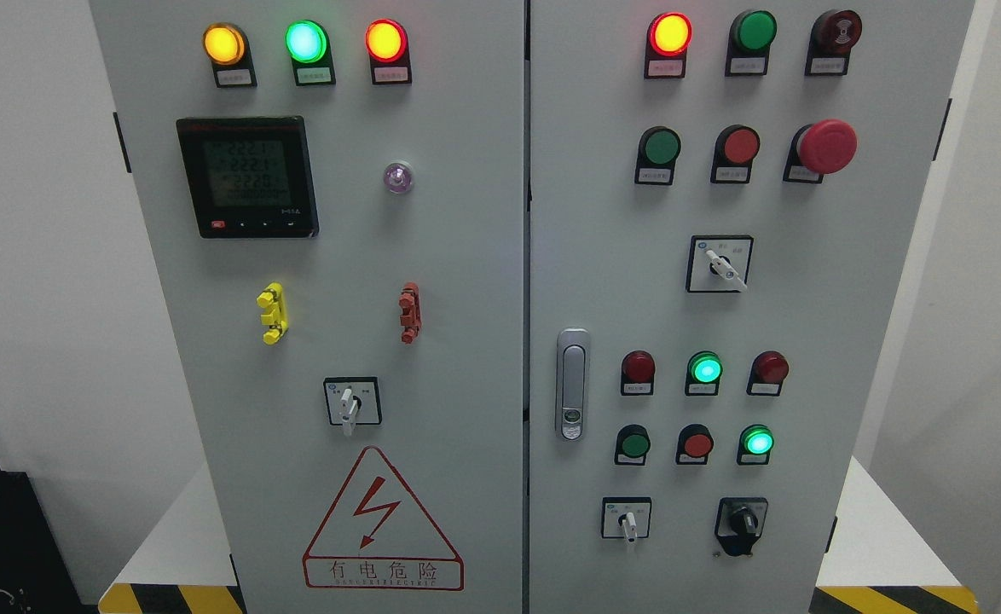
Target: Turn on light switch 1
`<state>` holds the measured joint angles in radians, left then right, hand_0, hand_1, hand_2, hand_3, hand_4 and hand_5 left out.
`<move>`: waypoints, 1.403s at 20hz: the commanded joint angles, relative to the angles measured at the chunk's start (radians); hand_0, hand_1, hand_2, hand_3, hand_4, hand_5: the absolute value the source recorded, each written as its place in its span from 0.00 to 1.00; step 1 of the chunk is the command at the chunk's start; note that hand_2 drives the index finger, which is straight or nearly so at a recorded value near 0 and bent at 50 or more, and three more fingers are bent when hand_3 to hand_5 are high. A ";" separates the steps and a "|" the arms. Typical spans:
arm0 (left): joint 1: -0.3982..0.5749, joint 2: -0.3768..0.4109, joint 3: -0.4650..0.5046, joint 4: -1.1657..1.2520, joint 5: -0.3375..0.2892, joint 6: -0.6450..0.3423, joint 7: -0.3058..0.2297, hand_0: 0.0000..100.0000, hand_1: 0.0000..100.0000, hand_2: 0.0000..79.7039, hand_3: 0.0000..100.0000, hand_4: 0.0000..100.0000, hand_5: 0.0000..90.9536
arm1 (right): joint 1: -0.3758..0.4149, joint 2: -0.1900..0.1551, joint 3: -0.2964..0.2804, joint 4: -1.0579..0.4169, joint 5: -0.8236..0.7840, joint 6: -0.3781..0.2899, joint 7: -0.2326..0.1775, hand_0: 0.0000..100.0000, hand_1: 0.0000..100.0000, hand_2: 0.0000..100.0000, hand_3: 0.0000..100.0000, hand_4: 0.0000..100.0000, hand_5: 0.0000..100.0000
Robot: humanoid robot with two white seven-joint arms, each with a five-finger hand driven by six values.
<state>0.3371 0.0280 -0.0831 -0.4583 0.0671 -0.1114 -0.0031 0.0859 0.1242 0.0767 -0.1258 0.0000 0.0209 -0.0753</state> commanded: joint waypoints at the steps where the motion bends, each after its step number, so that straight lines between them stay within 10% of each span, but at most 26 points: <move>1: 0.174 0.075 0.146 -0.699 -0.101 -0.005 -0.057 0.25 0.08 0.00 0.00 0.00 0.00 | 0.000 0.000 0.000 0.000 -0.025 0.001 0.000 0.00 0.00 0.00 0.00 0.00 0.00; 12: 0.151 0.063 0.261 -1.235 -0.199 -0.007 -0.120 0.27 0.10 0.00 0.02 0.01 0.00 | 0.000 0.000 0.000 0.000 -0.025 0.001 0.000 0.00 0.00 0.00 0.00 0.00 0.00; 20: -0.032 0.039 0.296 -1.344 -0.219 -0.017 -0.124 0.34 0.19 0.00 0.26 0.33 0.00 | 0.000 0.000 0.000 0.000 -0.025 -0.001 0.000 0.00 0.00 0.00 0.00 0.00 0.00; 28: -0.070 0.004 0.267 -1.484 -0.179 -0.027 -0.115 0.38 0.36 0.12 0.39 0.56 0.38 | 0.000 0.000 0.000 0.000 -0.025 0.001 0.000 0.00 0.00 0.00 0.00 0.00 0.00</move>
<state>0.3051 0.0487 0.1693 -1.6777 -0.1377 -0.1387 -0.1280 0.0859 0.1242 0.0767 -0.1258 0.0000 0.0209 -0.0753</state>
